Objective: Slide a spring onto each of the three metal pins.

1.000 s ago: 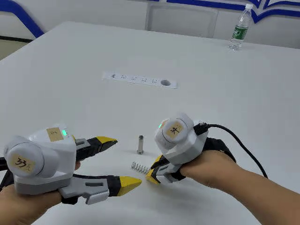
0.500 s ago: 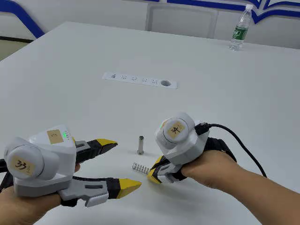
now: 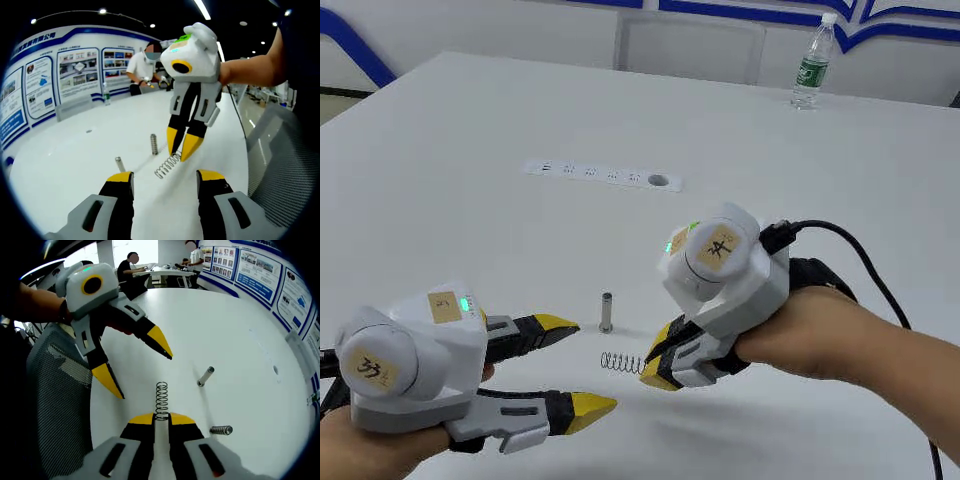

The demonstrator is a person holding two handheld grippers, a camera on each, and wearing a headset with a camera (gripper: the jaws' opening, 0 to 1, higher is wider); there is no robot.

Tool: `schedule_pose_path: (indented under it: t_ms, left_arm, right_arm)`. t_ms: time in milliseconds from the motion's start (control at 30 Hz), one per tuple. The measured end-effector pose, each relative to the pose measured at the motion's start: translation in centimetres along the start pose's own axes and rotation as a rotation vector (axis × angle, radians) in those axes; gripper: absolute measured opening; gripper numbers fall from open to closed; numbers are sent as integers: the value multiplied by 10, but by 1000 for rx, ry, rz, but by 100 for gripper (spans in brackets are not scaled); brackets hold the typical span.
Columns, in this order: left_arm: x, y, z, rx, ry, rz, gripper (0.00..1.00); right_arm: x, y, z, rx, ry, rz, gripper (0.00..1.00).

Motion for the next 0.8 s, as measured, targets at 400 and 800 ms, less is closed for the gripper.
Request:
schedule_pose_path:
  t_ms: [400,800]
  left_arm:
    - [0,-8,-10,63,-134,17,30]
    - [2,-10,-12,88,-189,18,13]
  right_arm:
    - [-10,8,11,-68,17,44,11]
    - [-16,12,14,-87,19,51,11]
Point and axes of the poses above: the centre of the closed fingertips' face, and the gripper's own axes: y roughly backward along the fingers, z roughly to its left, x roughly out of its underside, the point moved 10 cm from there along y, roughly backward along the fingers, and after that the axes turned 4 degrees about -z, right-handed, at the moved point
